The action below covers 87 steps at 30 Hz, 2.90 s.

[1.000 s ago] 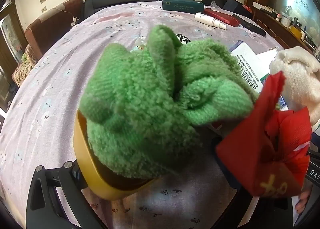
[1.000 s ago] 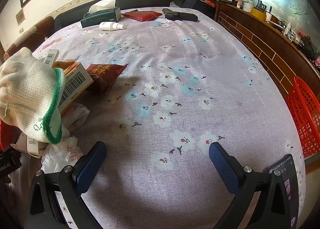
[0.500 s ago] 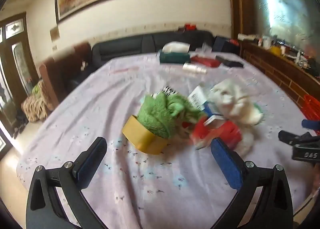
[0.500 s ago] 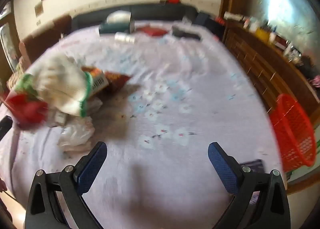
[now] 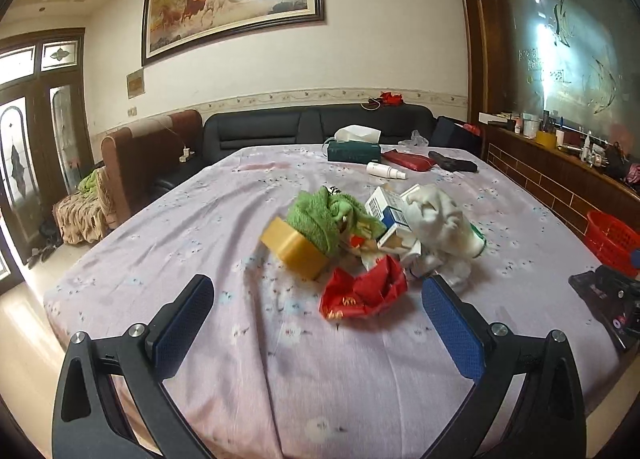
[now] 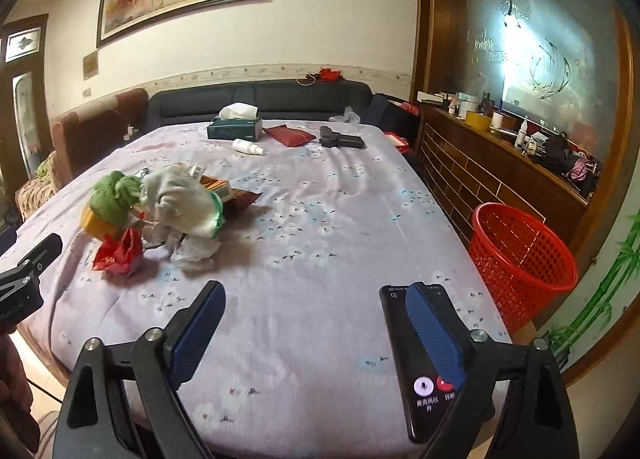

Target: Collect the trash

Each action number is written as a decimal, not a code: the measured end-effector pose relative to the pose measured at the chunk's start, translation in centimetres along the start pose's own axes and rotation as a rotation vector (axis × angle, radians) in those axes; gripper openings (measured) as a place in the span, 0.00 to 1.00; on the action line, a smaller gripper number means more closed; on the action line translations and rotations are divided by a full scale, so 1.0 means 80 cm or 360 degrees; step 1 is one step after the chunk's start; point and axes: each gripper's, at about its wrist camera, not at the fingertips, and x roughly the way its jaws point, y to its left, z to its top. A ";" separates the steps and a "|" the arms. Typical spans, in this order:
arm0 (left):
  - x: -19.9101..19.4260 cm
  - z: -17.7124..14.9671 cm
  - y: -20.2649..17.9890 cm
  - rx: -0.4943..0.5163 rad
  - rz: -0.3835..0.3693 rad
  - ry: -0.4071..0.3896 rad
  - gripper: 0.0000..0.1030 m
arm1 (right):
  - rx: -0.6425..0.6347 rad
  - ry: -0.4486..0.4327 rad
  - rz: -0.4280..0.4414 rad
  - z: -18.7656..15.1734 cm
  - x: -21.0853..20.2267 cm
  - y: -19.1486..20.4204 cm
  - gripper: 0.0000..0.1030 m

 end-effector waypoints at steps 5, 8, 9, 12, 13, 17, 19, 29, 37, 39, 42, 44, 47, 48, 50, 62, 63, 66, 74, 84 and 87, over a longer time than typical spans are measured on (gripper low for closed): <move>-0.009 -0.009 -0.004 0.0027 0.0013 -0.0009 1.00 | -0.0013 0.0002 0.0025 -0.005 0.001 0.008 0.79; -0.007 -0.010 -0.007 0.0057 0.0031 -0.0023 1.00 | -0.0022 -0.0019 0.0006 -0.005 0.000 0.012 0.74; -0.006 -0.010 -0.007 0.0053 0.0028 -0.0021 1.00 | -0.0015 -0.0031 -0.0007 -0.006 -0.001 0.012 0.74; -0.002 -0.011 -0.004 0.0033 0.0018 -0.0003 1.00 | -0.0020 -0.0034 -0.0028 -0.004 0.000 0.012 0.73; -0.001 -0.011 -0.003 0.0024 0.0008 0.0005 1.00 | -0.0031 -0.0037 -0.0048 -0.003 0.000 0.013 0.73; 0.001 -0.013 -0.006 0.0034 0.0012 0.0013 1.00 | -0.0090 -0.0033 -0.0059 -0.003 0.000 0.017 0.73; 0.001 -0.012 -0.007 0.0033 0.0012 0.0009 1.00 | -0.0115 -0.0032 -0.0073 -0.004 0.000 0.019 0.73; 0.004 -0.012 -0.012 0.0054 0.0012 0.0004 1.00 | -0.0137 -0.0068 -0.0092 -0.004 -0.004 0.020 0.73; 0.000 -0.012 -0.016 0.0080 -0.0013 -0.0026 1.00 | -0.0129 -0.0074 -0.0068 -0.002 -0.005 0.018 0.67; 0.000 -0.012 -0.016 0.0080 -0.0014 -0.0026 1.00 | -0.0132 -0.0073 -0.0061 -0.001 -0.004 0.018 0.66; 0.000 -0.012 -0.016 0.0082 -0.0012 -0.0026 1.00 | -0.0133 -0.0069 -0.0048 -0.002 -0.003 0.020 0.66; 0.000 -0.012 -0.016 0.0081 -0.0015 -0.0025 1.00 | -0.0136 -0.0069 -0.0044 -0.003 -0.003 0.021 0.66; -0.001 -0.012 -0.018 0.0093 -0.0022 -0.0028 1.00 | -0.0130 -0.0071 -0.0033 -0.002 -0.002 0.021 0.66; -0.001 -0.013 -0.018 0.0099 -0.0025 -0.0028 1.00 | -0.0134 -0.0068 -0.0029 -0.003 -0.002 0.021 0.65; -0.002 -0.013 -0.018 0.0102 -0.0031 -0.0026 1.00 | -0.0132 -0.0060 -0.0015 -0.003 0.000 0.022 0.61; 0.004 -0.011 -0.021 0.0155 -0.0074 -0.0011 1.00 | -0.0133 -0.0044 0.0028 -0.005 0.005 0.023 0.59; 0.006 -0.010 -0.019 0.0149 -0.0080 -0.0002 1.00 | -0.0125 -0.0038 0.0053 -0.005 0.006 0.021 0.58; 0.016 -0.004 -0.006 0.0126 -0.0094 0.0041 1.00 | -0.0092 -0.0011 0.0184 -0.002 0.011 0.016 0.57; 0.040 0.010 0.030 0.0012 -0.0167 0.0134 1.00 | -0.0042 0.0060 0.0561 0.013 0.033 0.024 0.57; 0.104 0.020 0.007 0.0140 -0.0537 0.0420 0.96 | -0.0221 0.0009 0.0644 0.063 0.062 0.068 0.57; 0.132 0.014 -0.011 0.0248 -0.0499 0.0482 0.96 | -0.0138 0.0040 0.0679 0.072 0.072 0.060 0.57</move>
